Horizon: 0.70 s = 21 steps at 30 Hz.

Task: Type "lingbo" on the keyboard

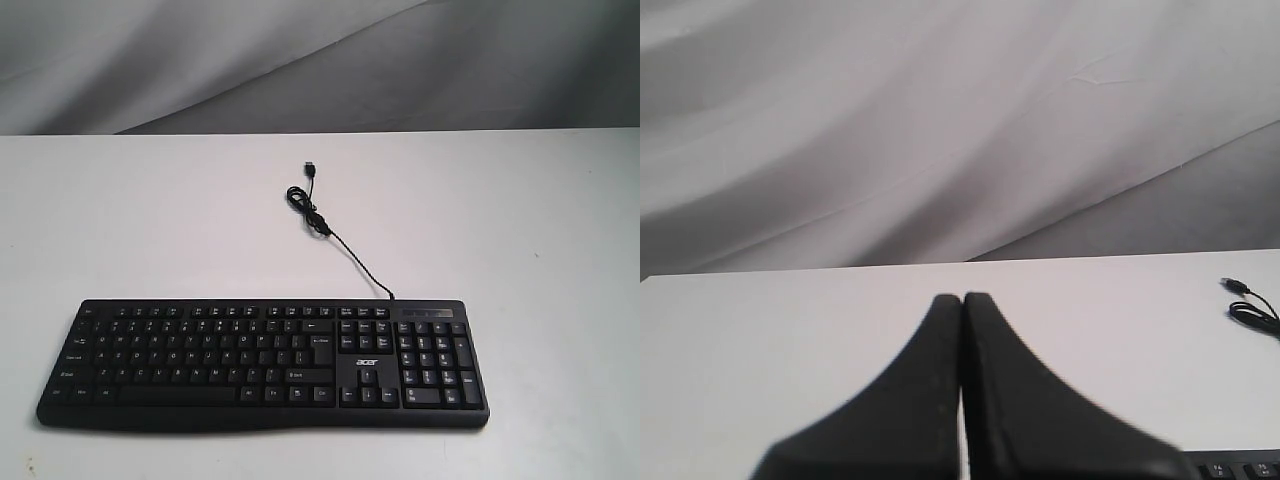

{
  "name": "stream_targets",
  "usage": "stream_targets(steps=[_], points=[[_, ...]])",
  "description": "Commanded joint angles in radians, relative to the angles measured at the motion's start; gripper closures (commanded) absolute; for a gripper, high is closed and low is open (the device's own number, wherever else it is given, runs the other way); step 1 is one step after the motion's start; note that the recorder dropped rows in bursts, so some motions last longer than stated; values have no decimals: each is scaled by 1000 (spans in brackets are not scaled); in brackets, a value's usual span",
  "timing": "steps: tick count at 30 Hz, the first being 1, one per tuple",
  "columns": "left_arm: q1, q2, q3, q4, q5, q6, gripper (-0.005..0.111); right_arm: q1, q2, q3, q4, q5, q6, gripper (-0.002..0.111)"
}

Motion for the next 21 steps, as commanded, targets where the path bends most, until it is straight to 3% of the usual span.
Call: stream_targets(steps=[1, 21], points=[[-7, -5, 5, 0, -10, -2, 106, -8, -2, 3, 14, 16, -4, 108], [-7, -5, 5, 0, -10, -2, 106, -8, -2, 3, 18, 16, -4, 108]])
